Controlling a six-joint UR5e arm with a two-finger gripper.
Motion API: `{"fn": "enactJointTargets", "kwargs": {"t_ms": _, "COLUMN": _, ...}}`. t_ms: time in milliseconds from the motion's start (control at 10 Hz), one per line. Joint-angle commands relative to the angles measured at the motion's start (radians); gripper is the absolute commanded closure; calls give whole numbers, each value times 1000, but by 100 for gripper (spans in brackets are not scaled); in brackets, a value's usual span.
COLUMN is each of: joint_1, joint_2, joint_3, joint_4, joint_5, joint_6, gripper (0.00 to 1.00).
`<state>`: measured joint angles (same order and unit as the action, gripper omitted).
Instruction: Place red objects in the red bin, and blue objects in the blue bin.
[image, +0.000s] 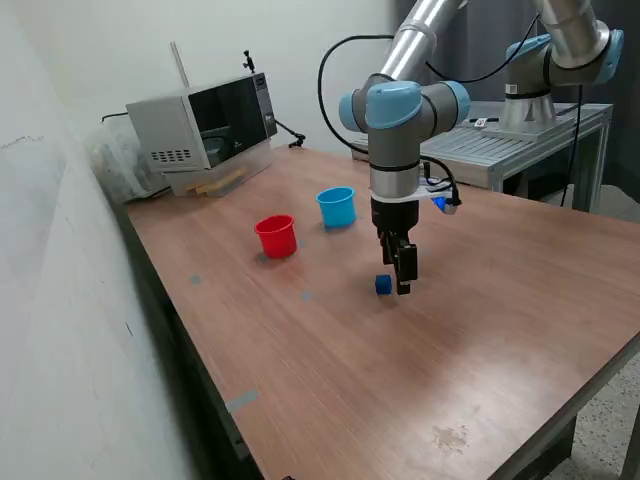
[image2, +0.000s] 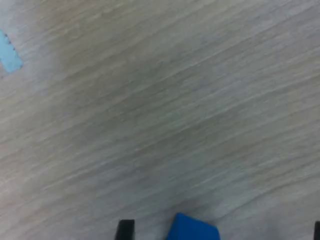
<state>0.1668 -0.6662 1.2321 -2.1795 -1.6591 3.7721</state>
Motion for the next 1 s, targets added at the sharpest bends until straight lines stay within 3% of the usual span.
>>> {"fn": "enactJointTargets", "kwargs": {"t_ms": 0, "joint_1": -16, "joint_2": 0, "joint_3": -2, "joint_4": -3, "joint_5": -1, "joint_6": 0, "gripper": 0}}
{"fn": "enactJointTargets", "kwargs": {"t_ms": 600, "joint_1": -36, "joint_2": -1, "joint_3": 7, "joint_4": -8, "joint_5": -1, "joint_6": 0, "gripper": 0}}
{"fn": "enactJointTargets", "kwargs": {"t_ms": 700, "joint_1": -33, "joint_2": -1, "joint_3": 12, "joint_4": -8, "joint_5": -1, "joint_6": 0, "gripper": 100}}
{"fn": "enactJointTargets", "kwargs": {"t_ms": 900, "joint_1": -29, "joint_2": -1, "joint_3": 26, "joint_4": -9, "joint_5": -1, "joint_6": 0, "gripper": 100}}
